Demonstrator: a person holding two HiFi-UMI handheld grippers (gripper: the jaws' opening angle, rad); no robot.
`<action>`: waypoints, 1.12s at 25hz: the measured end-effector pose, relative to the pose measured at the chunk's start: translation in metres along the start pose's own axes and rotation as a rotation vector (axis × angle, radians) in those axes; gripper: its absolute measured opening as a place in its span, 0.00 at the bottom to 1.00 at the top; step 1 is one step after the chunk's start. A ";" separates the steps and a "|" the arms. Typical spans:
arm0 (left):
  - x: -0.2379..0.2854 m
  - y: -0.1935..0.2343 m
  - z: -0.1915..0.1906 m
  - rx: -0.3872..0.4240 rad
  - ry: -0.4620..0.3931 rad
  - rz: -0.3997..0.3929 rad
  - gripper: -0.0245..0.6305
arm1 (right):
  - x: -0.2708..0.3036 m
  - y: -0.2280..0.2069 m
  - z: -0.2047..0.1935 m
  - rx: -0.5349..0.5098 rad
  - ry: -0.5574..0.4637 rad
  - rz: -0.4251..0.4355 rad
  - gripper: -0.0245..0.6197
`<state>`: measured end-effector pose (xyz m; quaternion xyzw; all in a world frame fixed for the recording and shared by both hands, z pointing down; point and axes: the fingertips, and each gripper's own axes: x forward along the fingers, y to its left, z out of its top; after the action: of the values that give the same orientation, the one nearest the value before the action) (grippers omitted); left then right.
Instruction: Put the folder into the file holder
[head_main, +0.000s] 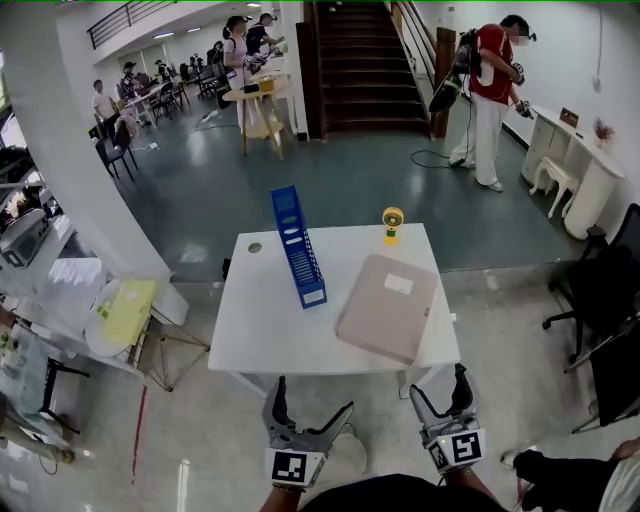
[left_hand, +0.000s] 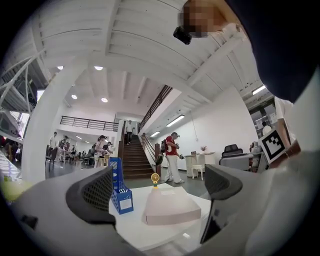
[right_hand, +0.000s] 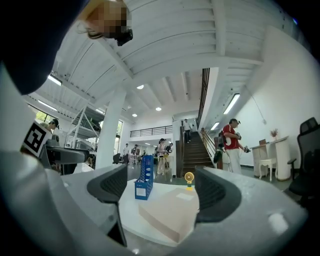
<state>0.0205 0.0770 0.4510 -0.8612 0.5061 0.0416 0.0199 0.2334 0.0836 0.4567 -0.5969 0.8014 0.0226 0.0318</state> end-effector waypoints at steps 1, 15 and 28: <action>0.010 0.006 -0.001 -0.003 -0.003 -0.002 0.89 | 0.010 -0.005 -0.002 -0.005 0.005 -0.005 0.69; 0.134 0.067 -0.056 -0.012 0.063 -0.118 0.89 | 0.122 -0.064 -0.039 0.026 0.012 -0.139 0.69; 0.188 0.086 -0.110 -0.080 0.156 -0.158 0.89 | 0.168 -0.099 -0.079 0.037 0.059 -0.150 0.69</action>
<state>0.0420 -0.1372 0.5441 -0.8991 0.4346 -0.0072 -0.0510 0.2783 -0.1108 0.5229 -0.6550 0.7553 -0.0121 0.0207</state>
